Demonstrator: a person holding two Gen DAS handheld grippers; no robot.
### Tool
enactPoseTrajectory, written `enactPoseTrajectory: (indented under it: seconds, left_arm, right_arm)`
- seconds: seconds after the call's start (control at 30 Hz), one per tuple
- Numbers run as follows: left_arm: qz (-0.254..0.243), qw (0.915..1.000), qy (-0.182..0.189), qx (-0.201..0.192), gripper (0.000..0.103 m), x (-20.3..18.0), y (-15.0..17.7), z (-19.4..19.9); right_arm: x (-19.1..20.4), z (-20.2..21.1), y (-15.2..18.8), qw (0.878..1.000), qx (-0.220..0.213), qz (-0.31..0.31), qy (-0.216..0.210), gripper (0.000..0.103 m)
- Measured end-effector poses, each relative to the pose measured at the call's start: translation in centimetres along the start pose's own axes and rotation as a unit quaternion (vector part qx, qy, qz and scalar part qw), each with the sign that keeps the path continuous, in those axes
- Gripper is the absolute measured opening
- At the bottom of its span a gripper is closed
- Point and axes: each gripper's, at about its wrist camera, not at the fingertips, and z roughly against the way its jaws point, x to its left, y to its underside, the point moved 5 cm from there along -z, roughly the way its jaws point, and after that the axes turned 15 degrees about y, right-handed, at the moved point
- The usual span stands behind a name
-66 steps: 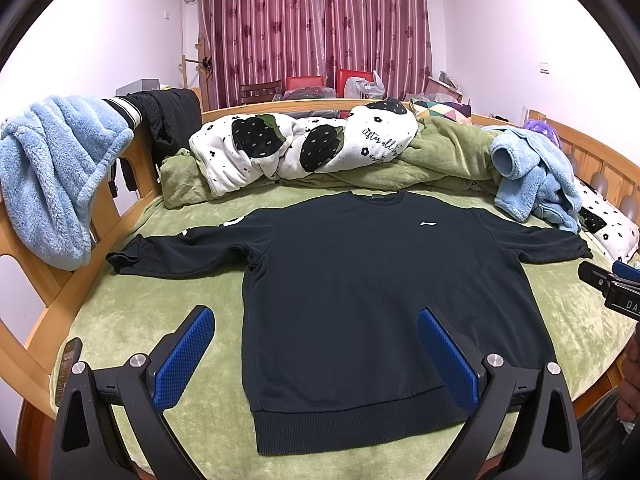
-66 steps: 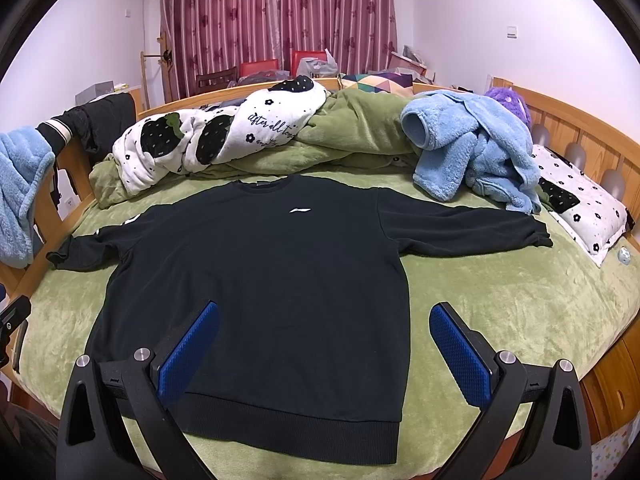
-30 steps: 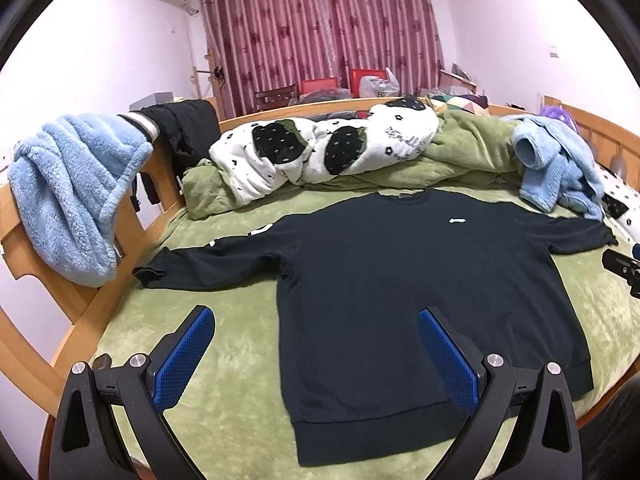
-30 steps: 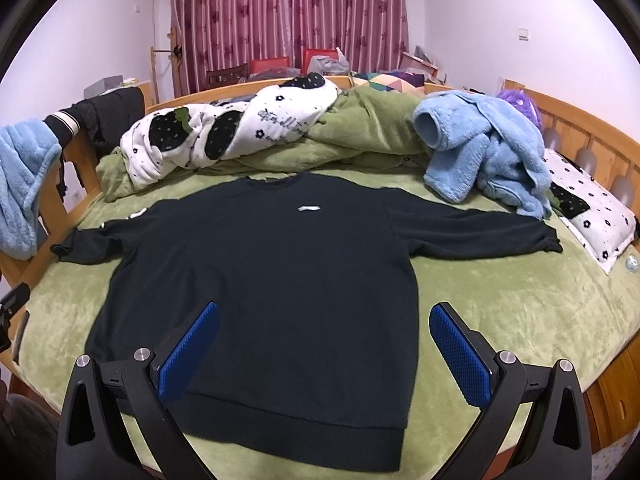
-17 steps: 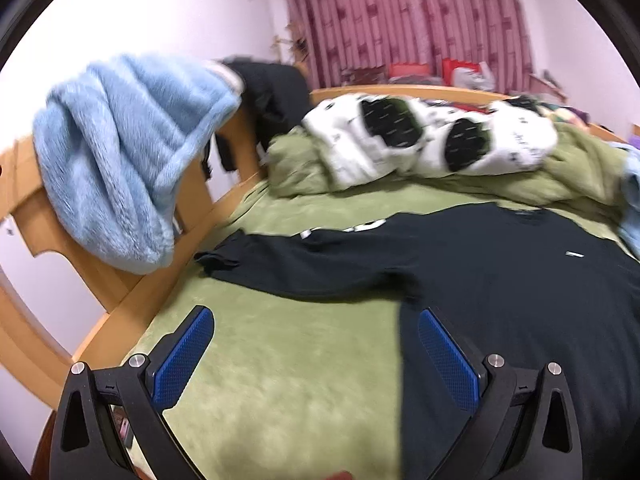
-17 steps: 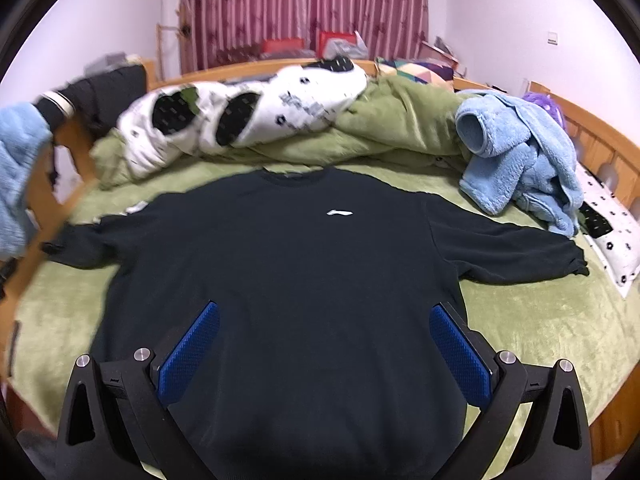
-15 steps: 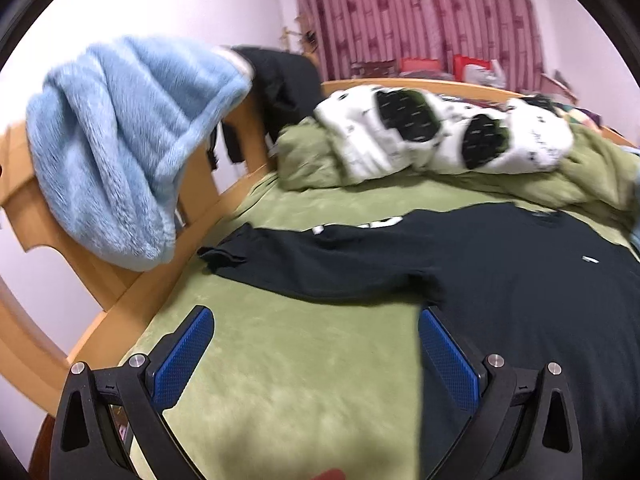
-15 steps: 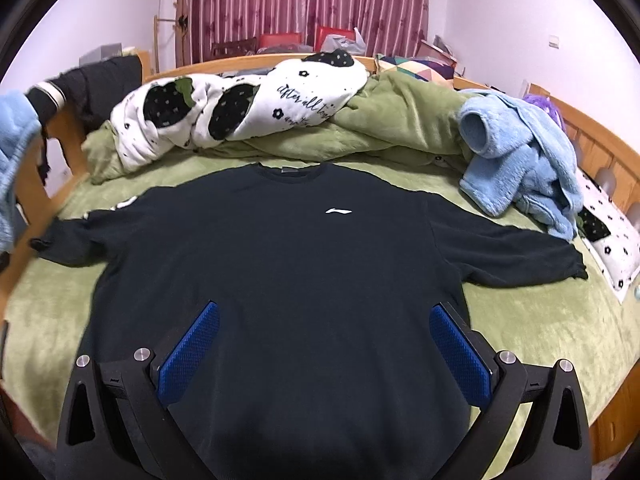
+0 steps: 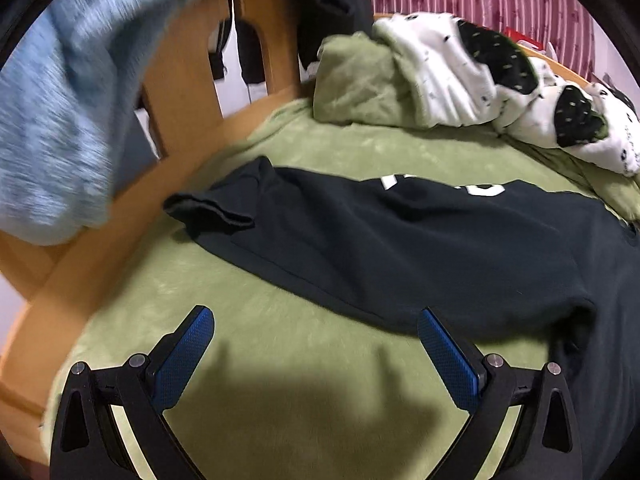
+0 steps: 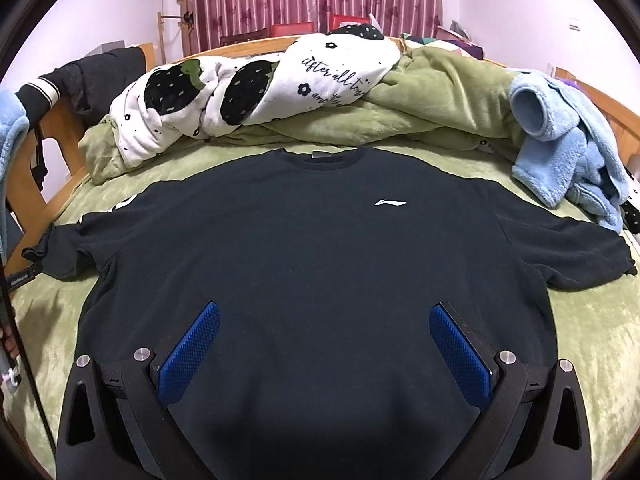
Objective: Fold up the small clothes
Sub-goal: 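Move the left tool to the sleeve cuff and close on it, then carry the held sleeve across the chest with the left tool, then open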
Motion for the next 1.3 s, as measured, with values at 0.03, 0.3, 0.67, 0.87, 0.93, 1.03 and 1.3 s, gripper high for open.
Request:
enactPoseTrajectory:
  seconds: [0.03, 0.3, 0.67, 0.87, 0.93, 1.03, 1.3]
  left_arm:
    - [0.005, 1.0, 0.001, 0.002, 0.101, 0.4, -0.2, -0.7]
    - [0.039, 0.9985, 0.037, 0.012, 0.09, 1.7, -1.2, -5.7]
    - [0.007, 0.9997, 0.012, 0.018, 0.025, -0.5, -1.3, -7.1]
    - [-0.015, 0.9998, 0.011, -0.001, 0.012, -2.9, -3.2, -4.4]
    - [-0.021, 0.9995, 0.02, -0.016, 0.011, -4.1, -4.3, -2.8]
    - [-0.032, 0.9985, 0.034, -0.028, 0.011, -6.3, -5.8, -0.4]
    - [-0.074, 0.9934, 0.061, -0.063, 0.011, -14.9, -8.7, 5.7]
  right_arm:
    - [0.2, -0.4, 0.0, 1.0, 0.003, 0.0, -0.001, 0.103]
    - [0.4, -2.3, 0.5, 0.999, 0.024, -0.004, 0.022, 0.103]
    - [0.4, -1.9, 0.6, 0.999, -0.001, 0.036, 0.021, 0.103]
    - [-1.4, -1.3, -0.1, 0.999, -0.019, 0.033, 0.016, 0.103]
    - [-2.4, -1.1, -0.3, 0.999, -0.024, 0.026, 0.018, 0.103]
    - [-4.1, -1.0, -0.2, 1.0, -0.024, 0.011, 0.011, 0.103]
    - [-8.8, -0.1, 0.4, 0.999, -0.038, -0.023, 0.011, 0.103]
